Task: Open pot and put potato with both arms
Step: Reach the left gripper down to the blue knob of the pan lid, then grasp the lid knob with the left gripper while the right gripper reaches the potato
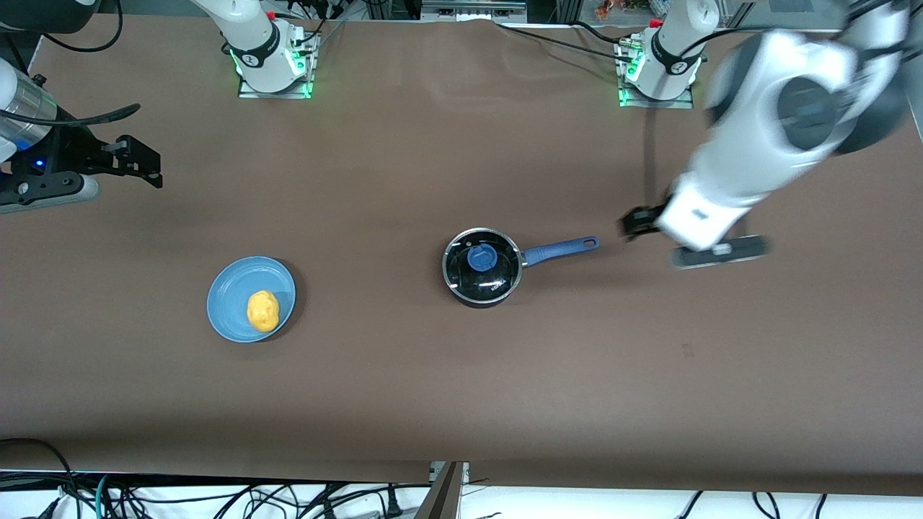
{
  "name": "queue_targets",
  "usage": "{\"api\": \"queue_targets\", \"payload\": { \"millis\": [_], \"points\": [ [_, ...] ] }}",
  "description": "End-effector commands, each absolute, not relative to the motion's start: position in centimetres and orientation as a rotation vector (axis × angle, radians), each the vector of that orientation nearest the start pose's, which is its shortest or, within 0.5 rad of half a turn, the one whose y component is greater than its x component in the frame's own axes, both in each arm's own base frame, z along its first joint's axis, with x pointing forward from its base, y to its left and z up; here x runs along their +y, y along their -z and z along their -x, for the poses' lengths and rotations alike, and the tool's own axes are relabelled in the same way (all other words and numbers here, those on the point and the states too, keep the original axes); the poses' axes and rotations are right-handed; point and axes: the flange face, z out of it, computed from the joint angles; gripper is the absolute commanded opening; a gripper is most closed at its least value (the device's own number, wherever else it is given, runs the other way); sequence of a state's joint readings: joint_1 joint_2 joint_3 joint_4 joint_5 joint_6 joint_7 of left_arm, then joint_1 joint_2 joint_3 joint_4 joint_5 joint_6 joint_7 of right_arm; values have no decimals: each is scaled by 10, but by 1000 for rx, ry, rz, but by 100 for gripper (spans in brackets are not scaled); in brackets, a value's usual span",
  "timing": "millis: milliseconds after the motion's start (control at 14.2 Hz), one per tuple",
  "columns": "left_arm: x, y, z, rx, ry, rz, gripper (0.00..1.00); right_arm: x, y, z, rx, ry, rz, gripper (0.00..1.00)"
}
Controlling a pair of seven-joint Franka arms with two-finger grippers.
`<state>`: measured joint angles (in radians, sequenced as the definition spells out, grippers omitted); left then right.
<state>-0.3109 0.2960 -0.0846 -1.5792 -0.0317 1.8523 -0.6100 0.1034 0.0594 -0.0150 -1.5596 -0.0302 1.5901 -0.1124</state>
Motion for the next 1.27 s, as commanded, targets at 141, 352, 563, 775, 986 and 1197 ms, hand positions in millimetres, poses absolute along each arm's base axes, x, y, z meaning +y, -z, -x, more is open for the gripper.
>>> {"api": "queue_targets", "payload": {
  "millis": [141, 352, 563, 775, 986, 1197],
  "points": [
    [-363, -391, -611, -573, -16, 3169, 100, 48, -600, -578, -337, -30, 3171, 100],
    [-409, -362, -610, -557, 15, 3142, 100, 45, -598, -580, -330, -26, 3174, 100],
    [-440, -339, -607, -528, 31, 3135, 100, 48, -599, -582, -325, -3, 3169, 100],
    [-467, -319, -591, -513, 34, 3120, 100, 51, -590, -590, -338, 24, 3152, 100],
    [-477, -305, -580, -480, 14, 3112, 100, 59, -559, -603, -360, -56, 3162, 100],
    [-475, -302, -575, -450, 2, 3104, 100, 57, -544, -607, -354, -101, 3175, 100]
  ]
}}
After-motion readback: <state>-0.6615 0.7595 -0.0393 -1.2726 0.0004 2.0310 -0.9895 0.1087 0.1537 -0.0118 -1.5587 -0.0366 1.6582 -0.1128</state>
